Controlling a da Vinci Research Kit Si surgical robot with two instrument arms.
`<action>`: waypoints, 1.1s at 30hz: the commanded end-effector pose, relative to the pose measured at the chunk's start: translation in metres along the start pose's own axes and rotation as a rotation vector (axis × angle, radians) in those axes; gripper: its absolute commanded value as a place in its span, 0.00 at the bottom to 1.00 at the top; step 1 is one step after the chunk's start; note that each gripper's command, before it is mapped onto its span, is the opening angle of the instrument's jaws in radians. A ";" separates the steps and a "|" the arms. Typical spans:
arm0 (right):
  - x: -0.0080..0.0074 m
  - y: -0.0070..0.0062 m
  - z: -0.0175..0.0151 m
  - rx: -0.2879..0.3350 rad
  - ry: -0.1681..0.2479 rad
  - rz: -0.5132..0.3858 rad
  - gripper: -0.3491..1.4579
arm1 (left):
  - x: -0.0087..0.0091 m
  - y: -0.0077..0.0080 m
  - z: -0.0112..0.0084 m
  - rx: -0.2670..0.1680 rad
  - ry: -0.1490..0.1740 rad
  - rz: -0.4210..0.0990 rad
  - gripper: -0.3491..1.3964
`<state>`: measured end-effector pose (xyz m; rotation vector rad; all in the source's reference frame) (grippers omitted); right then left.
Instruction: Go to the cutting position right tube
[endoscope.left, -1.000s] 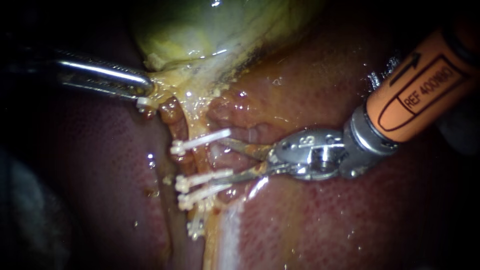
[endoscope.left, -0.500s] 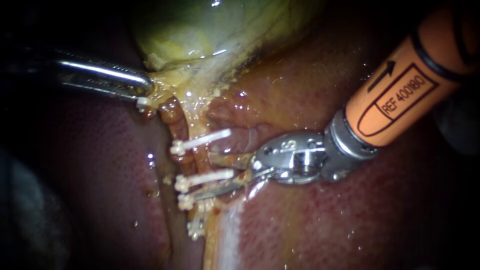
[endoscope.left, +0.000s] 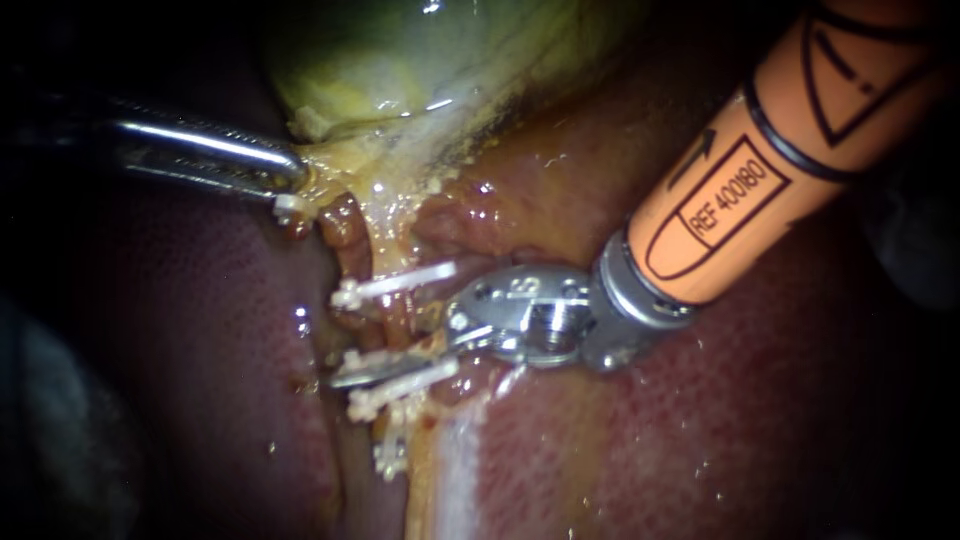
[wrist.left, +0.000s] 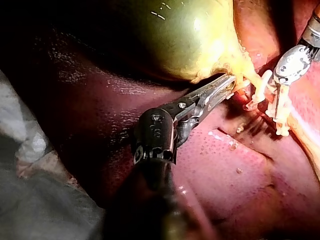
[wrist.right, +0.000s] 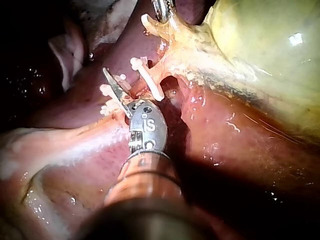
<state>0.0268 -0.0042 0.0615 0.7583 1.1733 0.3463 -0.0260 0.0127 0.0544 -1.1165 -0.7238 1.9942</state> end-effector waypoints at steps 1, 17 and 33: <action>0.0001 0.0000 0.0002 0.003 0.002 0.003 0.90 | 0.0000 0.0000 0.0000 0.000 0.000 0.000 0.00; 0.0008 0.0003 0.0014 0.040 0.064 0.043 0.91 | 0.0000 0.0000 0.0002 0.001 0.000 0.000 0.00; 0.0047 -0.0037 0.0009 0.119 0.119 0.076 0.90 | 0.0000 -0.0001 0.0003 0.001 0.000 0.000 0.00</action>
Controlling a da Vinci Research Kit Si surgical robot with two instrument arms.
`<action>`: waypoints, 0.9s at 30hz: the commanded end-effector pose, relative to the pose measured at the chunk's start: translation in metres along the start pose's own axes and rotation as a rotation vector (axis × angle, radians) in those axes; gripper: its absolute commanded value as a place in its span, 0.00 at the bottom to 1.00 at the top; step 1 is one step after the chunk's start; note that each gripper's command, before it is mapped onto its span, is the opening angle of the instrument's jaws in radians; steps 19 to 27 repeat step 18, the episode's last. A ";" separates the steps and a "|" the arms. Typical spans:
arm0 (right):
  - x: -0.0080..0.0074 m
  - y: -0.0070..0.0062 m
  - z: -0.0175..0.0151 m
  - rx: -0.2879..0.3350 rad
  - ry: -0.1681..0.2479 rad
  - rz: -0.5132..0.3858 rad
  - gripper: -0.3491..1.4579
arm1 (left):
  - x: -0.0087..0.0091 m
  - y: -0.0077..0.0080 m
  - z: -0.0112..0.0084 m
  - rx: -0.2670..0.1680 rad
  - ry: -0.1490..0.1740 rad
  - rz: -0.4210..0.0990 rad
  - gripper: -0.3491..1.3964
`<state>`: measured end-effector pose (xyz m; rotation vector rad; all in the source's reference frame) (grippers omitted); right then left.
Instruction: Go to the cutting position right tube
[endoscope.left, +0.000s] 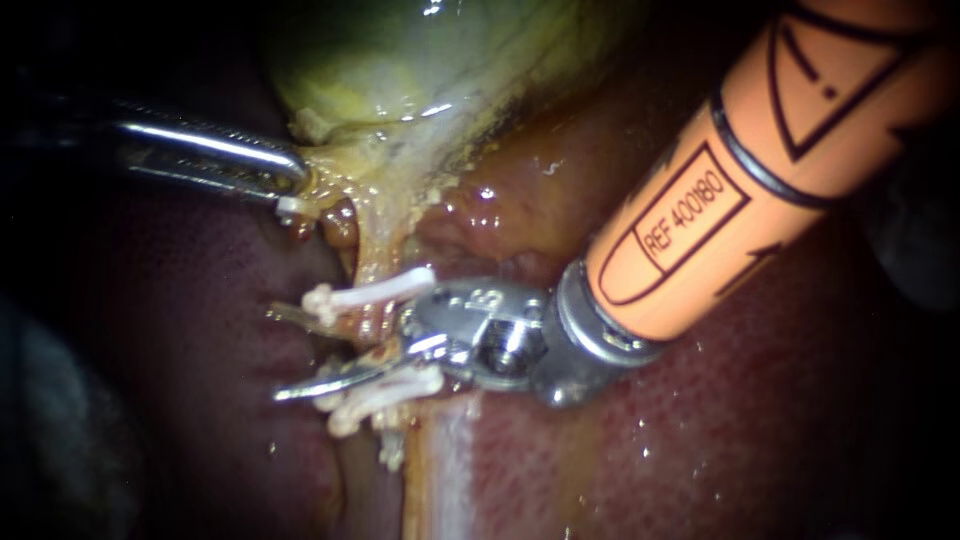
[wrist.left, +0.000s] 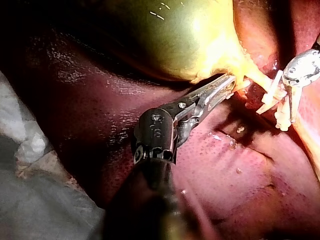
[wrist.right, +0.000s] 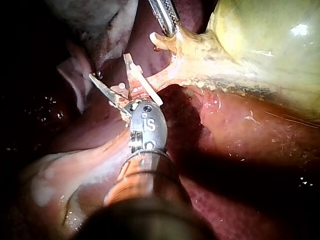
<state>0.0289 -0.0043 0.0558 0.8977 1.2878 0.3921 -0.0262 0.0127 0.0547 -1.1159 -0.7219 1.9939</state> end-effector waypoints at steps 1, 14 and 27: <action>0.0001 -0.0002 0.0000 0.001 0.000 0.001 0.90 | 0.0000 0.0000 0.0000 0.000 0.000 0.000 0.00; 0.0003 -0.0004 -0.0001 0.005 0.006 0.013 0.90 | 0.0000 0.0000 0.0000 0.000 0.000 0.001 0.00; -0.0001 -0.0003 0.0000 0.006 0.005 0.034 0.90 | 0.0000 -0.0001 0.0001 0.000 0.000 0.001 0.00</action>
